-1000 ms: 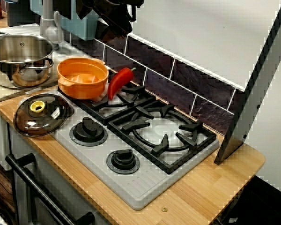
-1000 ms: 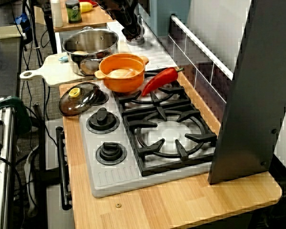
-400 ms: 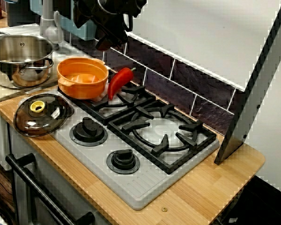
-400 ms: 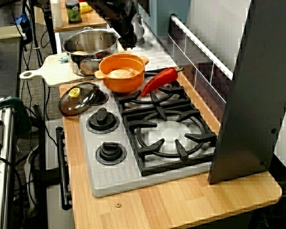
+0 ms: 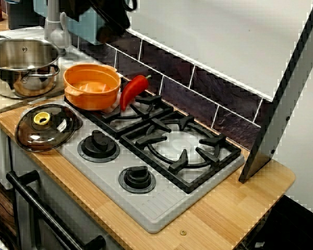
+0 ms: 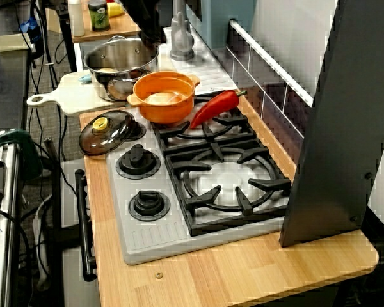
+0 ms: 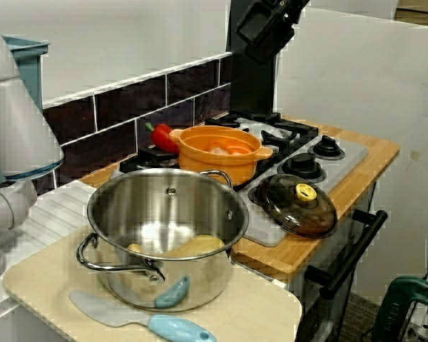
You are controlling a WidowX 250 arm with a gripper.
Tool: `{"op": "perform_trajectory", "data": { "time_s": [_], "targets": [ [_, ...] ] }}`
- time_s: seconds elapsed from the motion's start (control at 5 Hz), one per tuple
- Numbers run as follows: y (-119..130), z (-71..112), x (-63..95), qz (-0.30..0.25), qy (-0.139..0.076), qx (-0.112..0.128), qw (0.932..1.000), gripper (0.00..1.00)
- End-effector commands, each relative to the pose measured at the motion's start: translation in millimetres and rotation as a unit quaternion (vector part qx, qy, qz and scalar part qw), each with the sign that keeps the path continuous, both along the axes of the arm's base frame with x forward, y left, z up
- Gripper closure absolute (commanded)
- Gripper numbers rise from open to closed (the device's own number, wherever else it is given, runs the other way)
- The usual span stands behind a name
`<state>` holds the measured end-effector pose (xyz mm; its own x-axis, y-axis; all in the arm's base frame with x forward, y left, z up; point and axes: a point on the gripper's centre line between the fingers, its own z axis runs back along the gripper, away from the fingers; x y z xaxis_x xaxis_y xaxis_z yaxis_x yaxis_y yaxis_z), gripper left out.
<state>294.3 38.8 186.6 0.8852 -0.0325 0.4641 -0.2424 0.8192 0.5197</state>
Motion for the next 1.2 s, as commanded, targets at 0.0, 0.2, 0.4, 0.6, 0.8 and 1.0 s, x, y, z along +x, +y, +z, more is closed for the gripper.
{"op": "perform_trajectory", "data": {
  "time_s": [0.0,0.2,0.4,0.6,0.8,1.0],
  "targets": [
    [9.5,-0.1,-20.4,-0.063,-0.031,-0.016,0.9974,0.0],
    [15.4,-14.5,-26.8,-0.116,-0.015,-0.05,0.9919,0.0],
    [19.2,-23.3,-31.6,-0.173,-0.002,-0.066,0.9827,0.0],
    [22.1,-32.9,-38.4,-0.214,-0.001,-0.065,0.9746,0.0],
    [22.3,-41.6,-46.4,-0.226,0.005,-0.057,0.9725,0.0],
    [21.0,-51.2,-56.7,-0.211,0.02,-0.06,0.9755,0.0]
  ]
}}
